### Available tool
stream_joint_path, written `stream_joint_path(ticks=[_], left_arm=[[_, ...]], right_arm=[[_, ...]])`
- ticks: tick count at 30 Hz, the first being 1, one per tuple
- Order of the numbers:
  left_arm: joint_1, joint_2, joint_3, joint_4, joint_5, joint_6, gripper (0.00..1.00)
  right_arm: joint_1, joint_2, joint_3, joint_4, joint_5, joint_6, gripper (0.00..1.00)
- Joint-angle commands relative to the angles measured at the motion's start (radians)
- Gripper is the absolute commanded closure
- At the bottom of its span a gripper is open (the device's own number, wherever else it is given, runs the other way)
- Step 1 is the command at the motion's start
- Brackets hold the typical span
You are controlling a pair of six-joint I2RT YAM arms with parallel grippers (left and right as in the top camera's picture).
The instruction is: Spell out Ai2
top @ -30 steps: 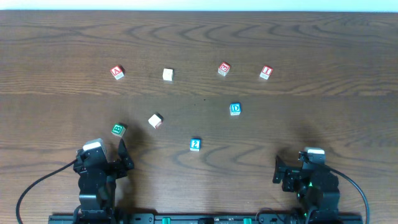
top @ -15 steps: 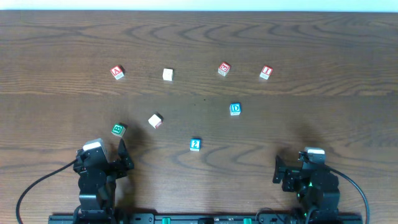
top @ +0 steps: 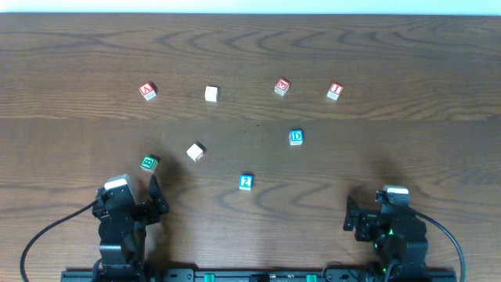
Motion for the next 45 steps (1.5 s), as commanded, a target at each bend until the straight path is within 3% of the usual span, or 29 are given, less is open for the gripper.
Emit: stream_joint_path(ticks=[1, 15, 23, 26, 36, 45], left_arm=[[0.003, -0.005, -0.018, 0.004, -0.003, 0.007, 0.05], [0.003, -0.005, -0.018, 0.004, -0.003, 0.007, 0.05], [0.003, -0.005, -0.018, 0.004, -0.003, 0.007, 0.05], [0.003, -0.005, -0.018, 0.004, -0.003, 0.007, 0.05], [0.003, -0.005, -0.018, 0.004, -0.003, 0.007, 0.05], [0.003, -0.005, -0.018, 0.004, -0.003, 0.007, 0.05]], right_arm=[[-0.008, -0.008, -0.011, -0.002, -0.008, 0.001, 0.01], [-0.008, -0.008, -0.011, 0.008, 0.008, 0.001, 0.01], [-0.008, -0.008, -0.013, 0.394, 0.034, 0.085, 0.01], [-0.008, -0.008, -0.013, 0.461, 0.032, 0.089, 0.01], [-0.009, -0.008, -0.013, 0.466, 0.0, 0.094, 0.01], [-0.008, -0.008, -0.013, 0.463, -0.019, 0.198, 0.01]])
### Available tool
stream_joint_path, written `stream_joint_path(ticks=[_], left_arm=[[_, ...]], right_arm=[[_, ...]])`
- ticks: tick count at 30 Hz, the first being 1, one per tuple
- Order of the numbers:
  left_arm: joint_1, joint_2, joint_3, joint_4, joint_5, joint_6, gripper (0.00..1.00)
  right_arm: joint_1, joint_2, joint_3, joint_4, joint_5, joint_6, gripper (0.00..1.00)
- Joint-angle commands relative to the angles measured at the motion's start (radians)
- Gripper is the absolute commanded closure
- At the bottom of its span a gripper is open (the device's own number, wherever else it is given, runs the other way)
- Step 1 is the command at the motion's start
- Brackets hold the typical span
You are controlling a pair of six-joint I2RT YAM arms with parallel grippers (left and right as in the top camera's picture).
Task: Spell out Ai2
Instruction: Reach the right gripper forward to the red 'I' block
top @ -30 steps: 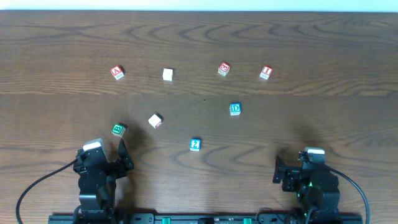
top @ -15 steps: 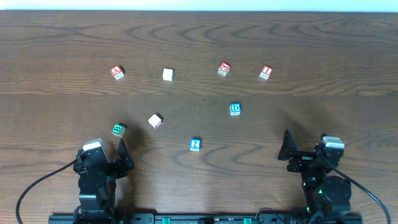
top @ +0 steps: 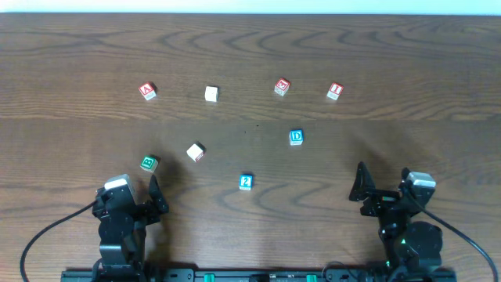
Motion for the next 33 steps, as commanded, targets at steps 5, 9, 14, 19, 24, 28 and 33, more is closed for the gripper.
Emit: stream_joint_path(ticks=[5, 9, 14, 19, 24, 28, 33], left_arm=[[0.003, -0.005, -0.018, 0.004, -0.003, 0.007, 0.05], [0.003, -0.005, -0.018, 0.004, -0.003, 0.007, 0.05], [0.003, -0.005, -0.018, 0.004, -0.003, 0.007, 0.05], [0.003, -0.005, -0.018, 0.004, -0.003, 0.007, 0.05], [0.003, -0.005, -0.018, 0.004, -0.003, 0.007, 0.05], [0.003, -0.005, -0.018, 0.004, -0.003, 0.007, 0.05], [0.003, -0.005, -0.018, 0.004, -0.003, 0.007, 0.05]], right_arm=[[-0.008, -0.005, -0.002, 0.015, -0.03, 0.04, 0.01], [-0.008, -0.005, -0.002, 0.029, -0.05, 0.039, 0.01], [-0.008, 0.034, -0.002, 0.115, -0.127, 0.017, 0.01], [-0.008, 0.223, 0.01, 0.272, -0.182, 0.034, 0.01], [-0.008, 0.51, 0.108, 0.385, -0.223, 0.036, 0.01], [-0.008, 0.715, 0.243, 0.385, -0.222, 0.015, 0.01], [-0.008, 0.974, 0.419, 0.385, -0.222, 0.009, 0.01]])
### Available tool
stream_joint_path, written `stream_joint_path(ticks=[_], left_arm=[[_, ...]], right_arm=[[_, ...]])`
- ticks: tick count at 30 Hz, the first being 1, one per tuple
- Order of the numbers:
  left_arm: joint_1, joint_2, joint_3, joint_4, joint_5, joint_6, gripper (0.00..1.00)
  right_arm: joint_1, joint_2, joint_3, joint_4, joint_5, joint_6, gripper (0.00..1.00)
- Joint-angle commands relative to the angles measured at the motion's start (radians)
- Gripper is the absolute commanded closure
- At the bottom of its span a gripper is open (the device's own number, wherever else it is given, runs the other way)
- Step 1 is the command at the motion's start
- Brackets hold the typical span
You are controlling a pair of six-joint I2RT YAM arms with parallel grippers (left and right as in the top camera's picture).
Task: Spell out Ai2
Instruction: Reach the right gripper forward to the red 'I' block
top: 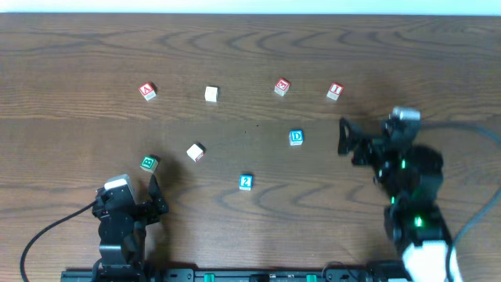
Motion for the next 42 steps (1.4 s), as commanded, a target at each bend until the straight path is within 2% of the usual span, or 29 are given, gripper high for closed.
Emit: stream_joint_path(ticks=[1, 7, 15, 29, 33, 42], left_arm=[[0.003, -0.005, -0.018, 0.002, -0.003, 0.007, 0.04], [0.003, -0.005, -0.018, 0.002, -0.003, 0.007, 0.05], [0.003, -0.005, -0.018, 0.002, -0.003, 0.007, 0.05], [0.003, -0.005, -0.018, 0.002, -0.003, 0.007, 0.05], [0.003, -0.005, -0.018, 0.002, -0.003, 0.007, 0.05], [0.003, -0.005, -0.018, 0.002, -0.003, 0.007, 0.05]], right_arm=[[-0.007, 0.157, 0.118, -0.001, -0.01, -0.013, 0.01], [-0.007, 0.448, 0.361, -0.026, -0.01, -0.013, 0.01], [-0.007, 0.751, 0.718, -0.198, 0.002, -0.012, 0.01], [0.039, 1.196, 1.345, -0.642, 0.116, 0.124, 0.01], [0.037, 1.272, 1.431, -0.76, 0.114, 0.22, 0.01], [0.037, 1.329, 1.433, -0.905, 0.129, 0.333, 0.01]])
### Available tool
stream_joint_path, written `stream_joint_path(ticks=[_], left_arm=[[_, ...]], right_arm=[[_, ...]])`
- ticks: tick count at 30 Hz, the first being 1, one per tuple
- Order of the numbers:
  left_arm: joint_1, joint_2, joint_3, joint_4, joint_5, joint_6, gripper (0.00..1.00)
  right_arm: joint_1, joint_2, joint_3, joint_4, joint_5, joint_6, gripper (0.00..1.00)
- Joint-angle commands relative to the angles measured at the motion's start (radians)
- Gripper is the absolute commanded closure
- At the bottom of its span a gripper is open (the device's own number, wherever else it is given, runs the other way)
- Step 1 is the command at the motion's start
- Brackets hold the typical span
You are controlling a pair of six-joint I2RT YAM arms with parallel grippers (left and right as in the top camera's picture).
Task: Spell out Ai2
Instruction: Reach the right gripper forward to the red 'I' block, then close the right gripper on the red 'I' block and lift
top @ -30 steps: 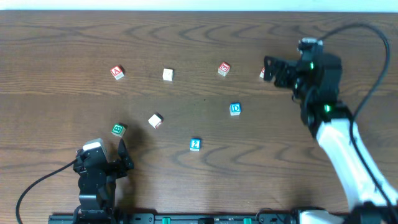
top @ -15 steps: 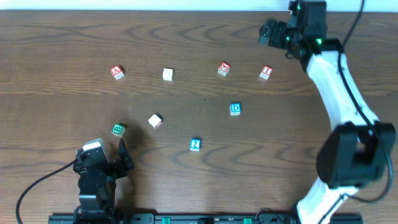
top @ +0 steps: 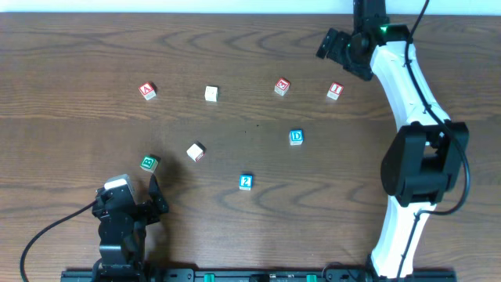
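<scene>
The red "A" block (top: 147,91) lies at the far left and the red "I" block (top: 334,91) at the far right. The blue "2" block (top: 246,182) sits near the front, in the middle. My right arm stretches to the far edge. Its gripper (top: 329,44) hangs open and empty just beyond and slightly left of the "I" block, apart from it. My left gripper (top: 156,197) rests open at the front left, holding nothing.
Other blocks are scattered about: a white one (top: 211,94), a red one (top: 282,86), a blue "D" (top: 296,137), a second white one (top: 196,151) and a green one (top: 149,163) just ahead of the left gripper. The right arm's links (top: 407,86) span the right side.
My right gripper has moved from beside the blue "D" block, right of it, to the far edge above the "I" block. No block has moved and the left arm is still.
Both arms first rested at the front edge. The right gripper then stood slightly lifted at the front right, later at mid-table to the right of the "D" block, and now at the far side near the "I" block. All blocks lie where they were.
</scene>
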Motion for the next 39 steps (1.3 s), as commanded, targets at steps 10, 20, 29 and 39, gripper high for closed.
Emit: stream_joint_path(ticks=[10, 20, 29, 39], left_arm=[[0.003, -0.005, -0.018, 0.002, -0.003, 0.007, 0.05], [0.003, -0.005, -0.018, 0.002, -0.003, 0.007, 0.04], [0.003, -0.005, -0.018, 0.002, -0.003, 0.007, 0.05], [0.003, -0.005, -0.018, 0.002, -0.003, 0.007, 0.05]], right_arm=[[0.006, 0.113, 0.025, -0.124, 0.032, 0.163, 0.01], [0.004, 0.171, 0.025, -0.113, 0.031, 0.158, 0.03], [0.003, 0.172, 0.025, -0.086, 0.034, 0.105, 0.3], [-0.015, 0.172, 0.024, -0.088, 0.033, 0.072, 0.47]])
